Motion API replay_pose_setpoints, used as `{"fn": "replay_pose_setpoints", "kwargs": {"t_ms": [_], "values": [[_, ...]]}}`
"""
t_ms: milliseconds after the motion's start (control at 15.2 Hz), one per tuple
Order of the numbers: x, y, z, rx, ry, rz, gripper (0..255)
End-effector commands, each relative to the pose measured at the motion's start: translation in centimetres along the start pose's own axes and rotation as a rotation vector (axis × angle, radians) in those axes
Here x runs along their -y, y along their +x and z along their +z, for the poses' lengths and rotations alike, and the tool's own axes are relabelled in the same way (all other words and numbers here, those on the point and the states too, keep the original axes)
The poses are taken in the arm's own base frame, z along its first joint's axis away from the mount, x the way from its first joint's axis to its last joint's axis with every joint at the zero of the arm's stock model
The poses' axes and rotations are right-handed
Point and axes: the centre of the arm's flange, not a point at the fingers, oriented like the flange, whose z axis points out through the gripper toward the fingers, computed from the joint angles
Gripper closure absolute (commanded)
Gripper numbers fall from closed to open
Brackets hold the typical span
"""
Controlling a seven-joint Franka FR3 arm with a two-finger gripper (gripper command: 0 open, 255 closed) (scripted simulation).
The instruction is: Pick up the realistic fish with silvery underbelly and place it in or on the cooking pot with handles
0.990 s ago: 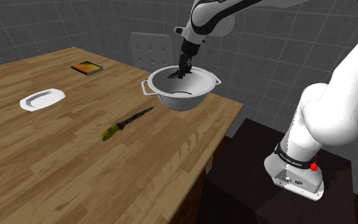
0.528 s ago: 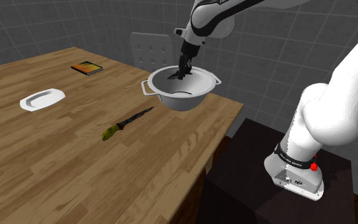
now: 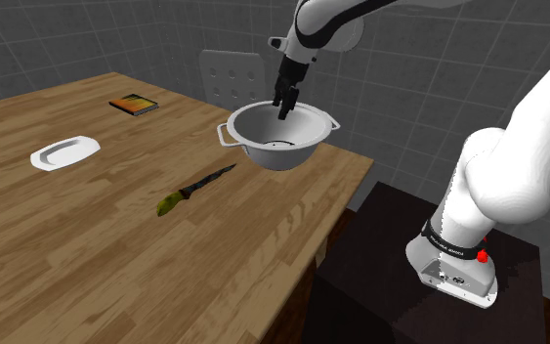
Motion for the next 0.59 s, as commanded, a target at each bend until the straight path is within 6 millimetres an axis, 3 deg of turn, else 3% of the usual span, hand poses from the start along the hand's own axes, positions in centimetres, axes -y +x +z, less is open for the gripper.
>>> {"fn": "replay_pose_setpoints", "kwargs": {"t_ms": [0, 66, 528], "values": [[0.1, -0.2, -2.4, 0.001, 0.000, 0.000, 0], [0.1, -0.2, -3.4, 0.001, 0.000, 0.000, 0], [0.1, -0.2, -3.4, 0.001, 0.000, 0.000, 0]]}}
